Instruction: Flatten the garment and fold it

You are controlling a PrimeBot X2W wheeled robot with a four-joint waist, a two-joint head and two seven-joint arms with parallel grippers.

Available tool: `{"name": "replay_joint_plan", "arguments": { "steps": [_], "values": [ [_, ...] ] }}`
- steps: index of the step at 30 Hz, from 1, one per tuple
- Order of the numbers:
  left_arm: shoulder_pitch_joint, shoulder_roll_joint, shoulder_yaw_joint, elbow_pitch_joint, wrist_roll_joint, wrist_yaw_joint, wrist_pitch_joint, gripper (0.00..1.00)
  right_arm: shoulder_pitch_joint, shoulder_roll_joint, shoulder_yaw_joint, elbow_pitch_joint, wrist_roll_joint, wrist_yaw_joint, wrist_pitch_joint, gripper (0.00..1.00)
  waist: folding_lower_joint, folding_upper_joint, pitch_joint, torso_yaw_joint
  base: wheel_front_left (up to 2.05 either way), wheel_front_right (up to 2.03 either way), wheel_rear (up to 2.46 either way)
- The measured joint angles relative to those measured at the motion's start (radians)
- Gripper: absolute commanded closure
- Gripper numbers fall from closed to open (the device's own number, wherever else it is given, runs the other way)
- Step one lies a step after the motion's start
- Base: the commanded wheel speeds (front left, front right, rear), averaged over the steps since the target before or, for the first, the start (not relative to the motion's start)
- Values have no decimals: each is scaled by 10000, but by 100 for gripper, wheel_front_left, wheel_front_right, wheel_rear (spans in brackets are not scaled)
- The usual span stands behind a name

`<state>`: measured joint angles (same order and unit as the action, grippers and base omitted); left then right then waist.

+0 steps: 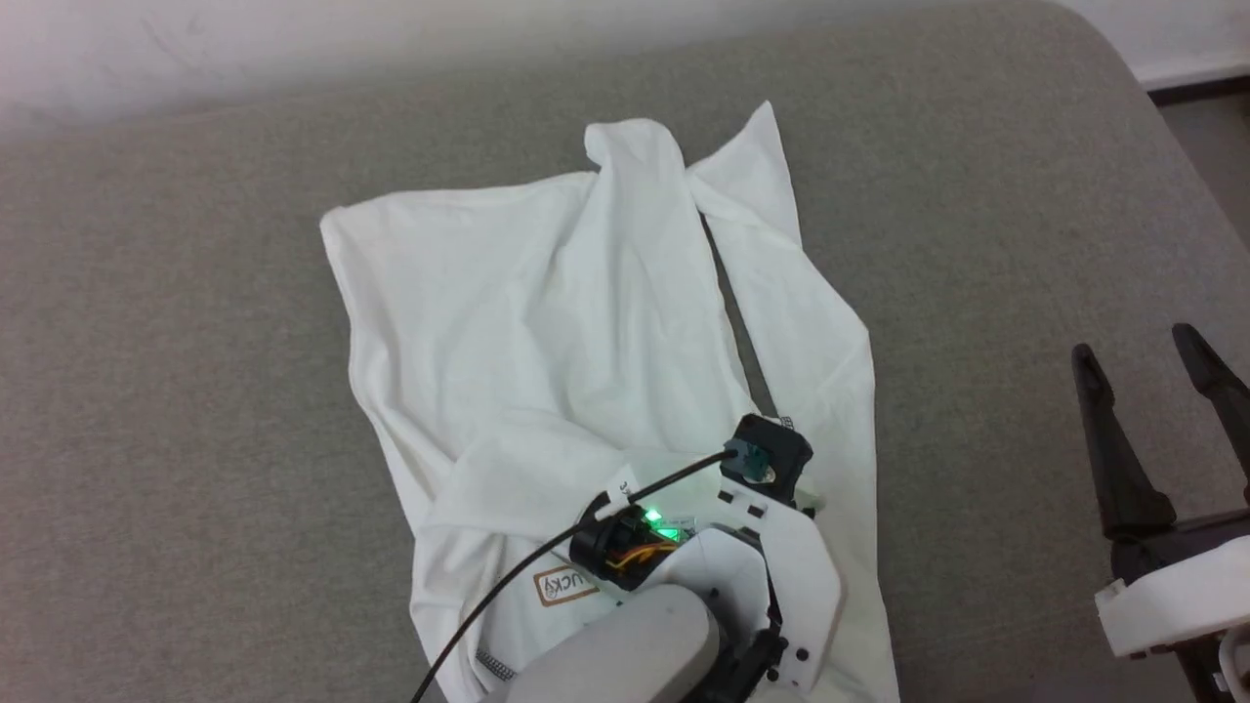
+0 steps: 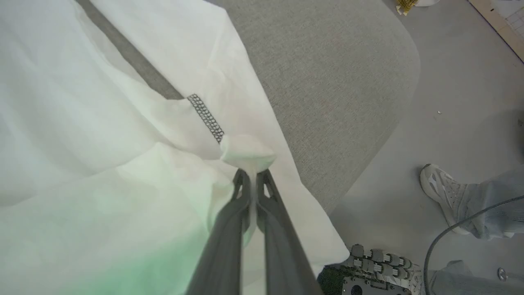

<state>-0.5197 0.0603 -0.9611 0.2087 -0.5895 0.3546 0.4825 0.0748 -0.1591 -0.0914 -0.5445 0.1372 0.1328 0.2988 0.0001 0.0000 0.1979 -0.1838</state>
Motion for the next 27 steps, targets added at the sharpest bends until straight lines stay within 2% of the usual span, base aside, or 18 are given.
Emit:
{"name": "replay_joint_plan", "arguments": {
  "steps": [6, 7, 8, 14, 17, 20, 23, 27],
  "values": [
    [-1, -65, -167, 1156, -472, 125, -608, 100, -146, 79, 61, -8, -17, 0, -100, 0, 1, 0, 649, -239, 0, 0, 0],
    [-7, -65, -207, 1239, -573, 113, -700, 63, -163, 86, 61, 2, -19, 0, -121, 0, 1, 0, 741, -269, 0, 0, 0],
    [-12, -65, -267, 1302, -625, 69, -825, 0, -184, 104, 59, 15, -38, 0, -132, 0, 1, 0, 824, -292, 0, 0, 0],
    [-125, -75, -472, 1035, -869, -280, -1687, 0, -238, 221, 63, 337, -58, 0, -132, 0, 2, 0, 910, -239, 0, 0, 0],
    [-218, -27, -372, 431, -859, -376, -2167, 0, -259, 217, 82, 602, -44, 0, -117, 0, 1, 0, 690, -181, 0, 0, 0],
    [-212, 284, -182, -414, -803, -359, -2502, 0, -277, 186, 33, 859, 6, 0, -100, 0, -1, 0, 392, -46, 0, 0, 0],
    [-201, 855, 215, -1198, -704, -107, -2752, 0, -299, 163, -13, 1164, 59, 0, -104, 0, -2, 0, 79, 172, 0, 0, 0],
    [-166, 1732, 955, -2036, -512, 462, -3152, 0, -355, 100, -54, 1582, 142, 0, -105, 0, -1, 0, -261, 491, 0, 0, 0]
  ]
}}
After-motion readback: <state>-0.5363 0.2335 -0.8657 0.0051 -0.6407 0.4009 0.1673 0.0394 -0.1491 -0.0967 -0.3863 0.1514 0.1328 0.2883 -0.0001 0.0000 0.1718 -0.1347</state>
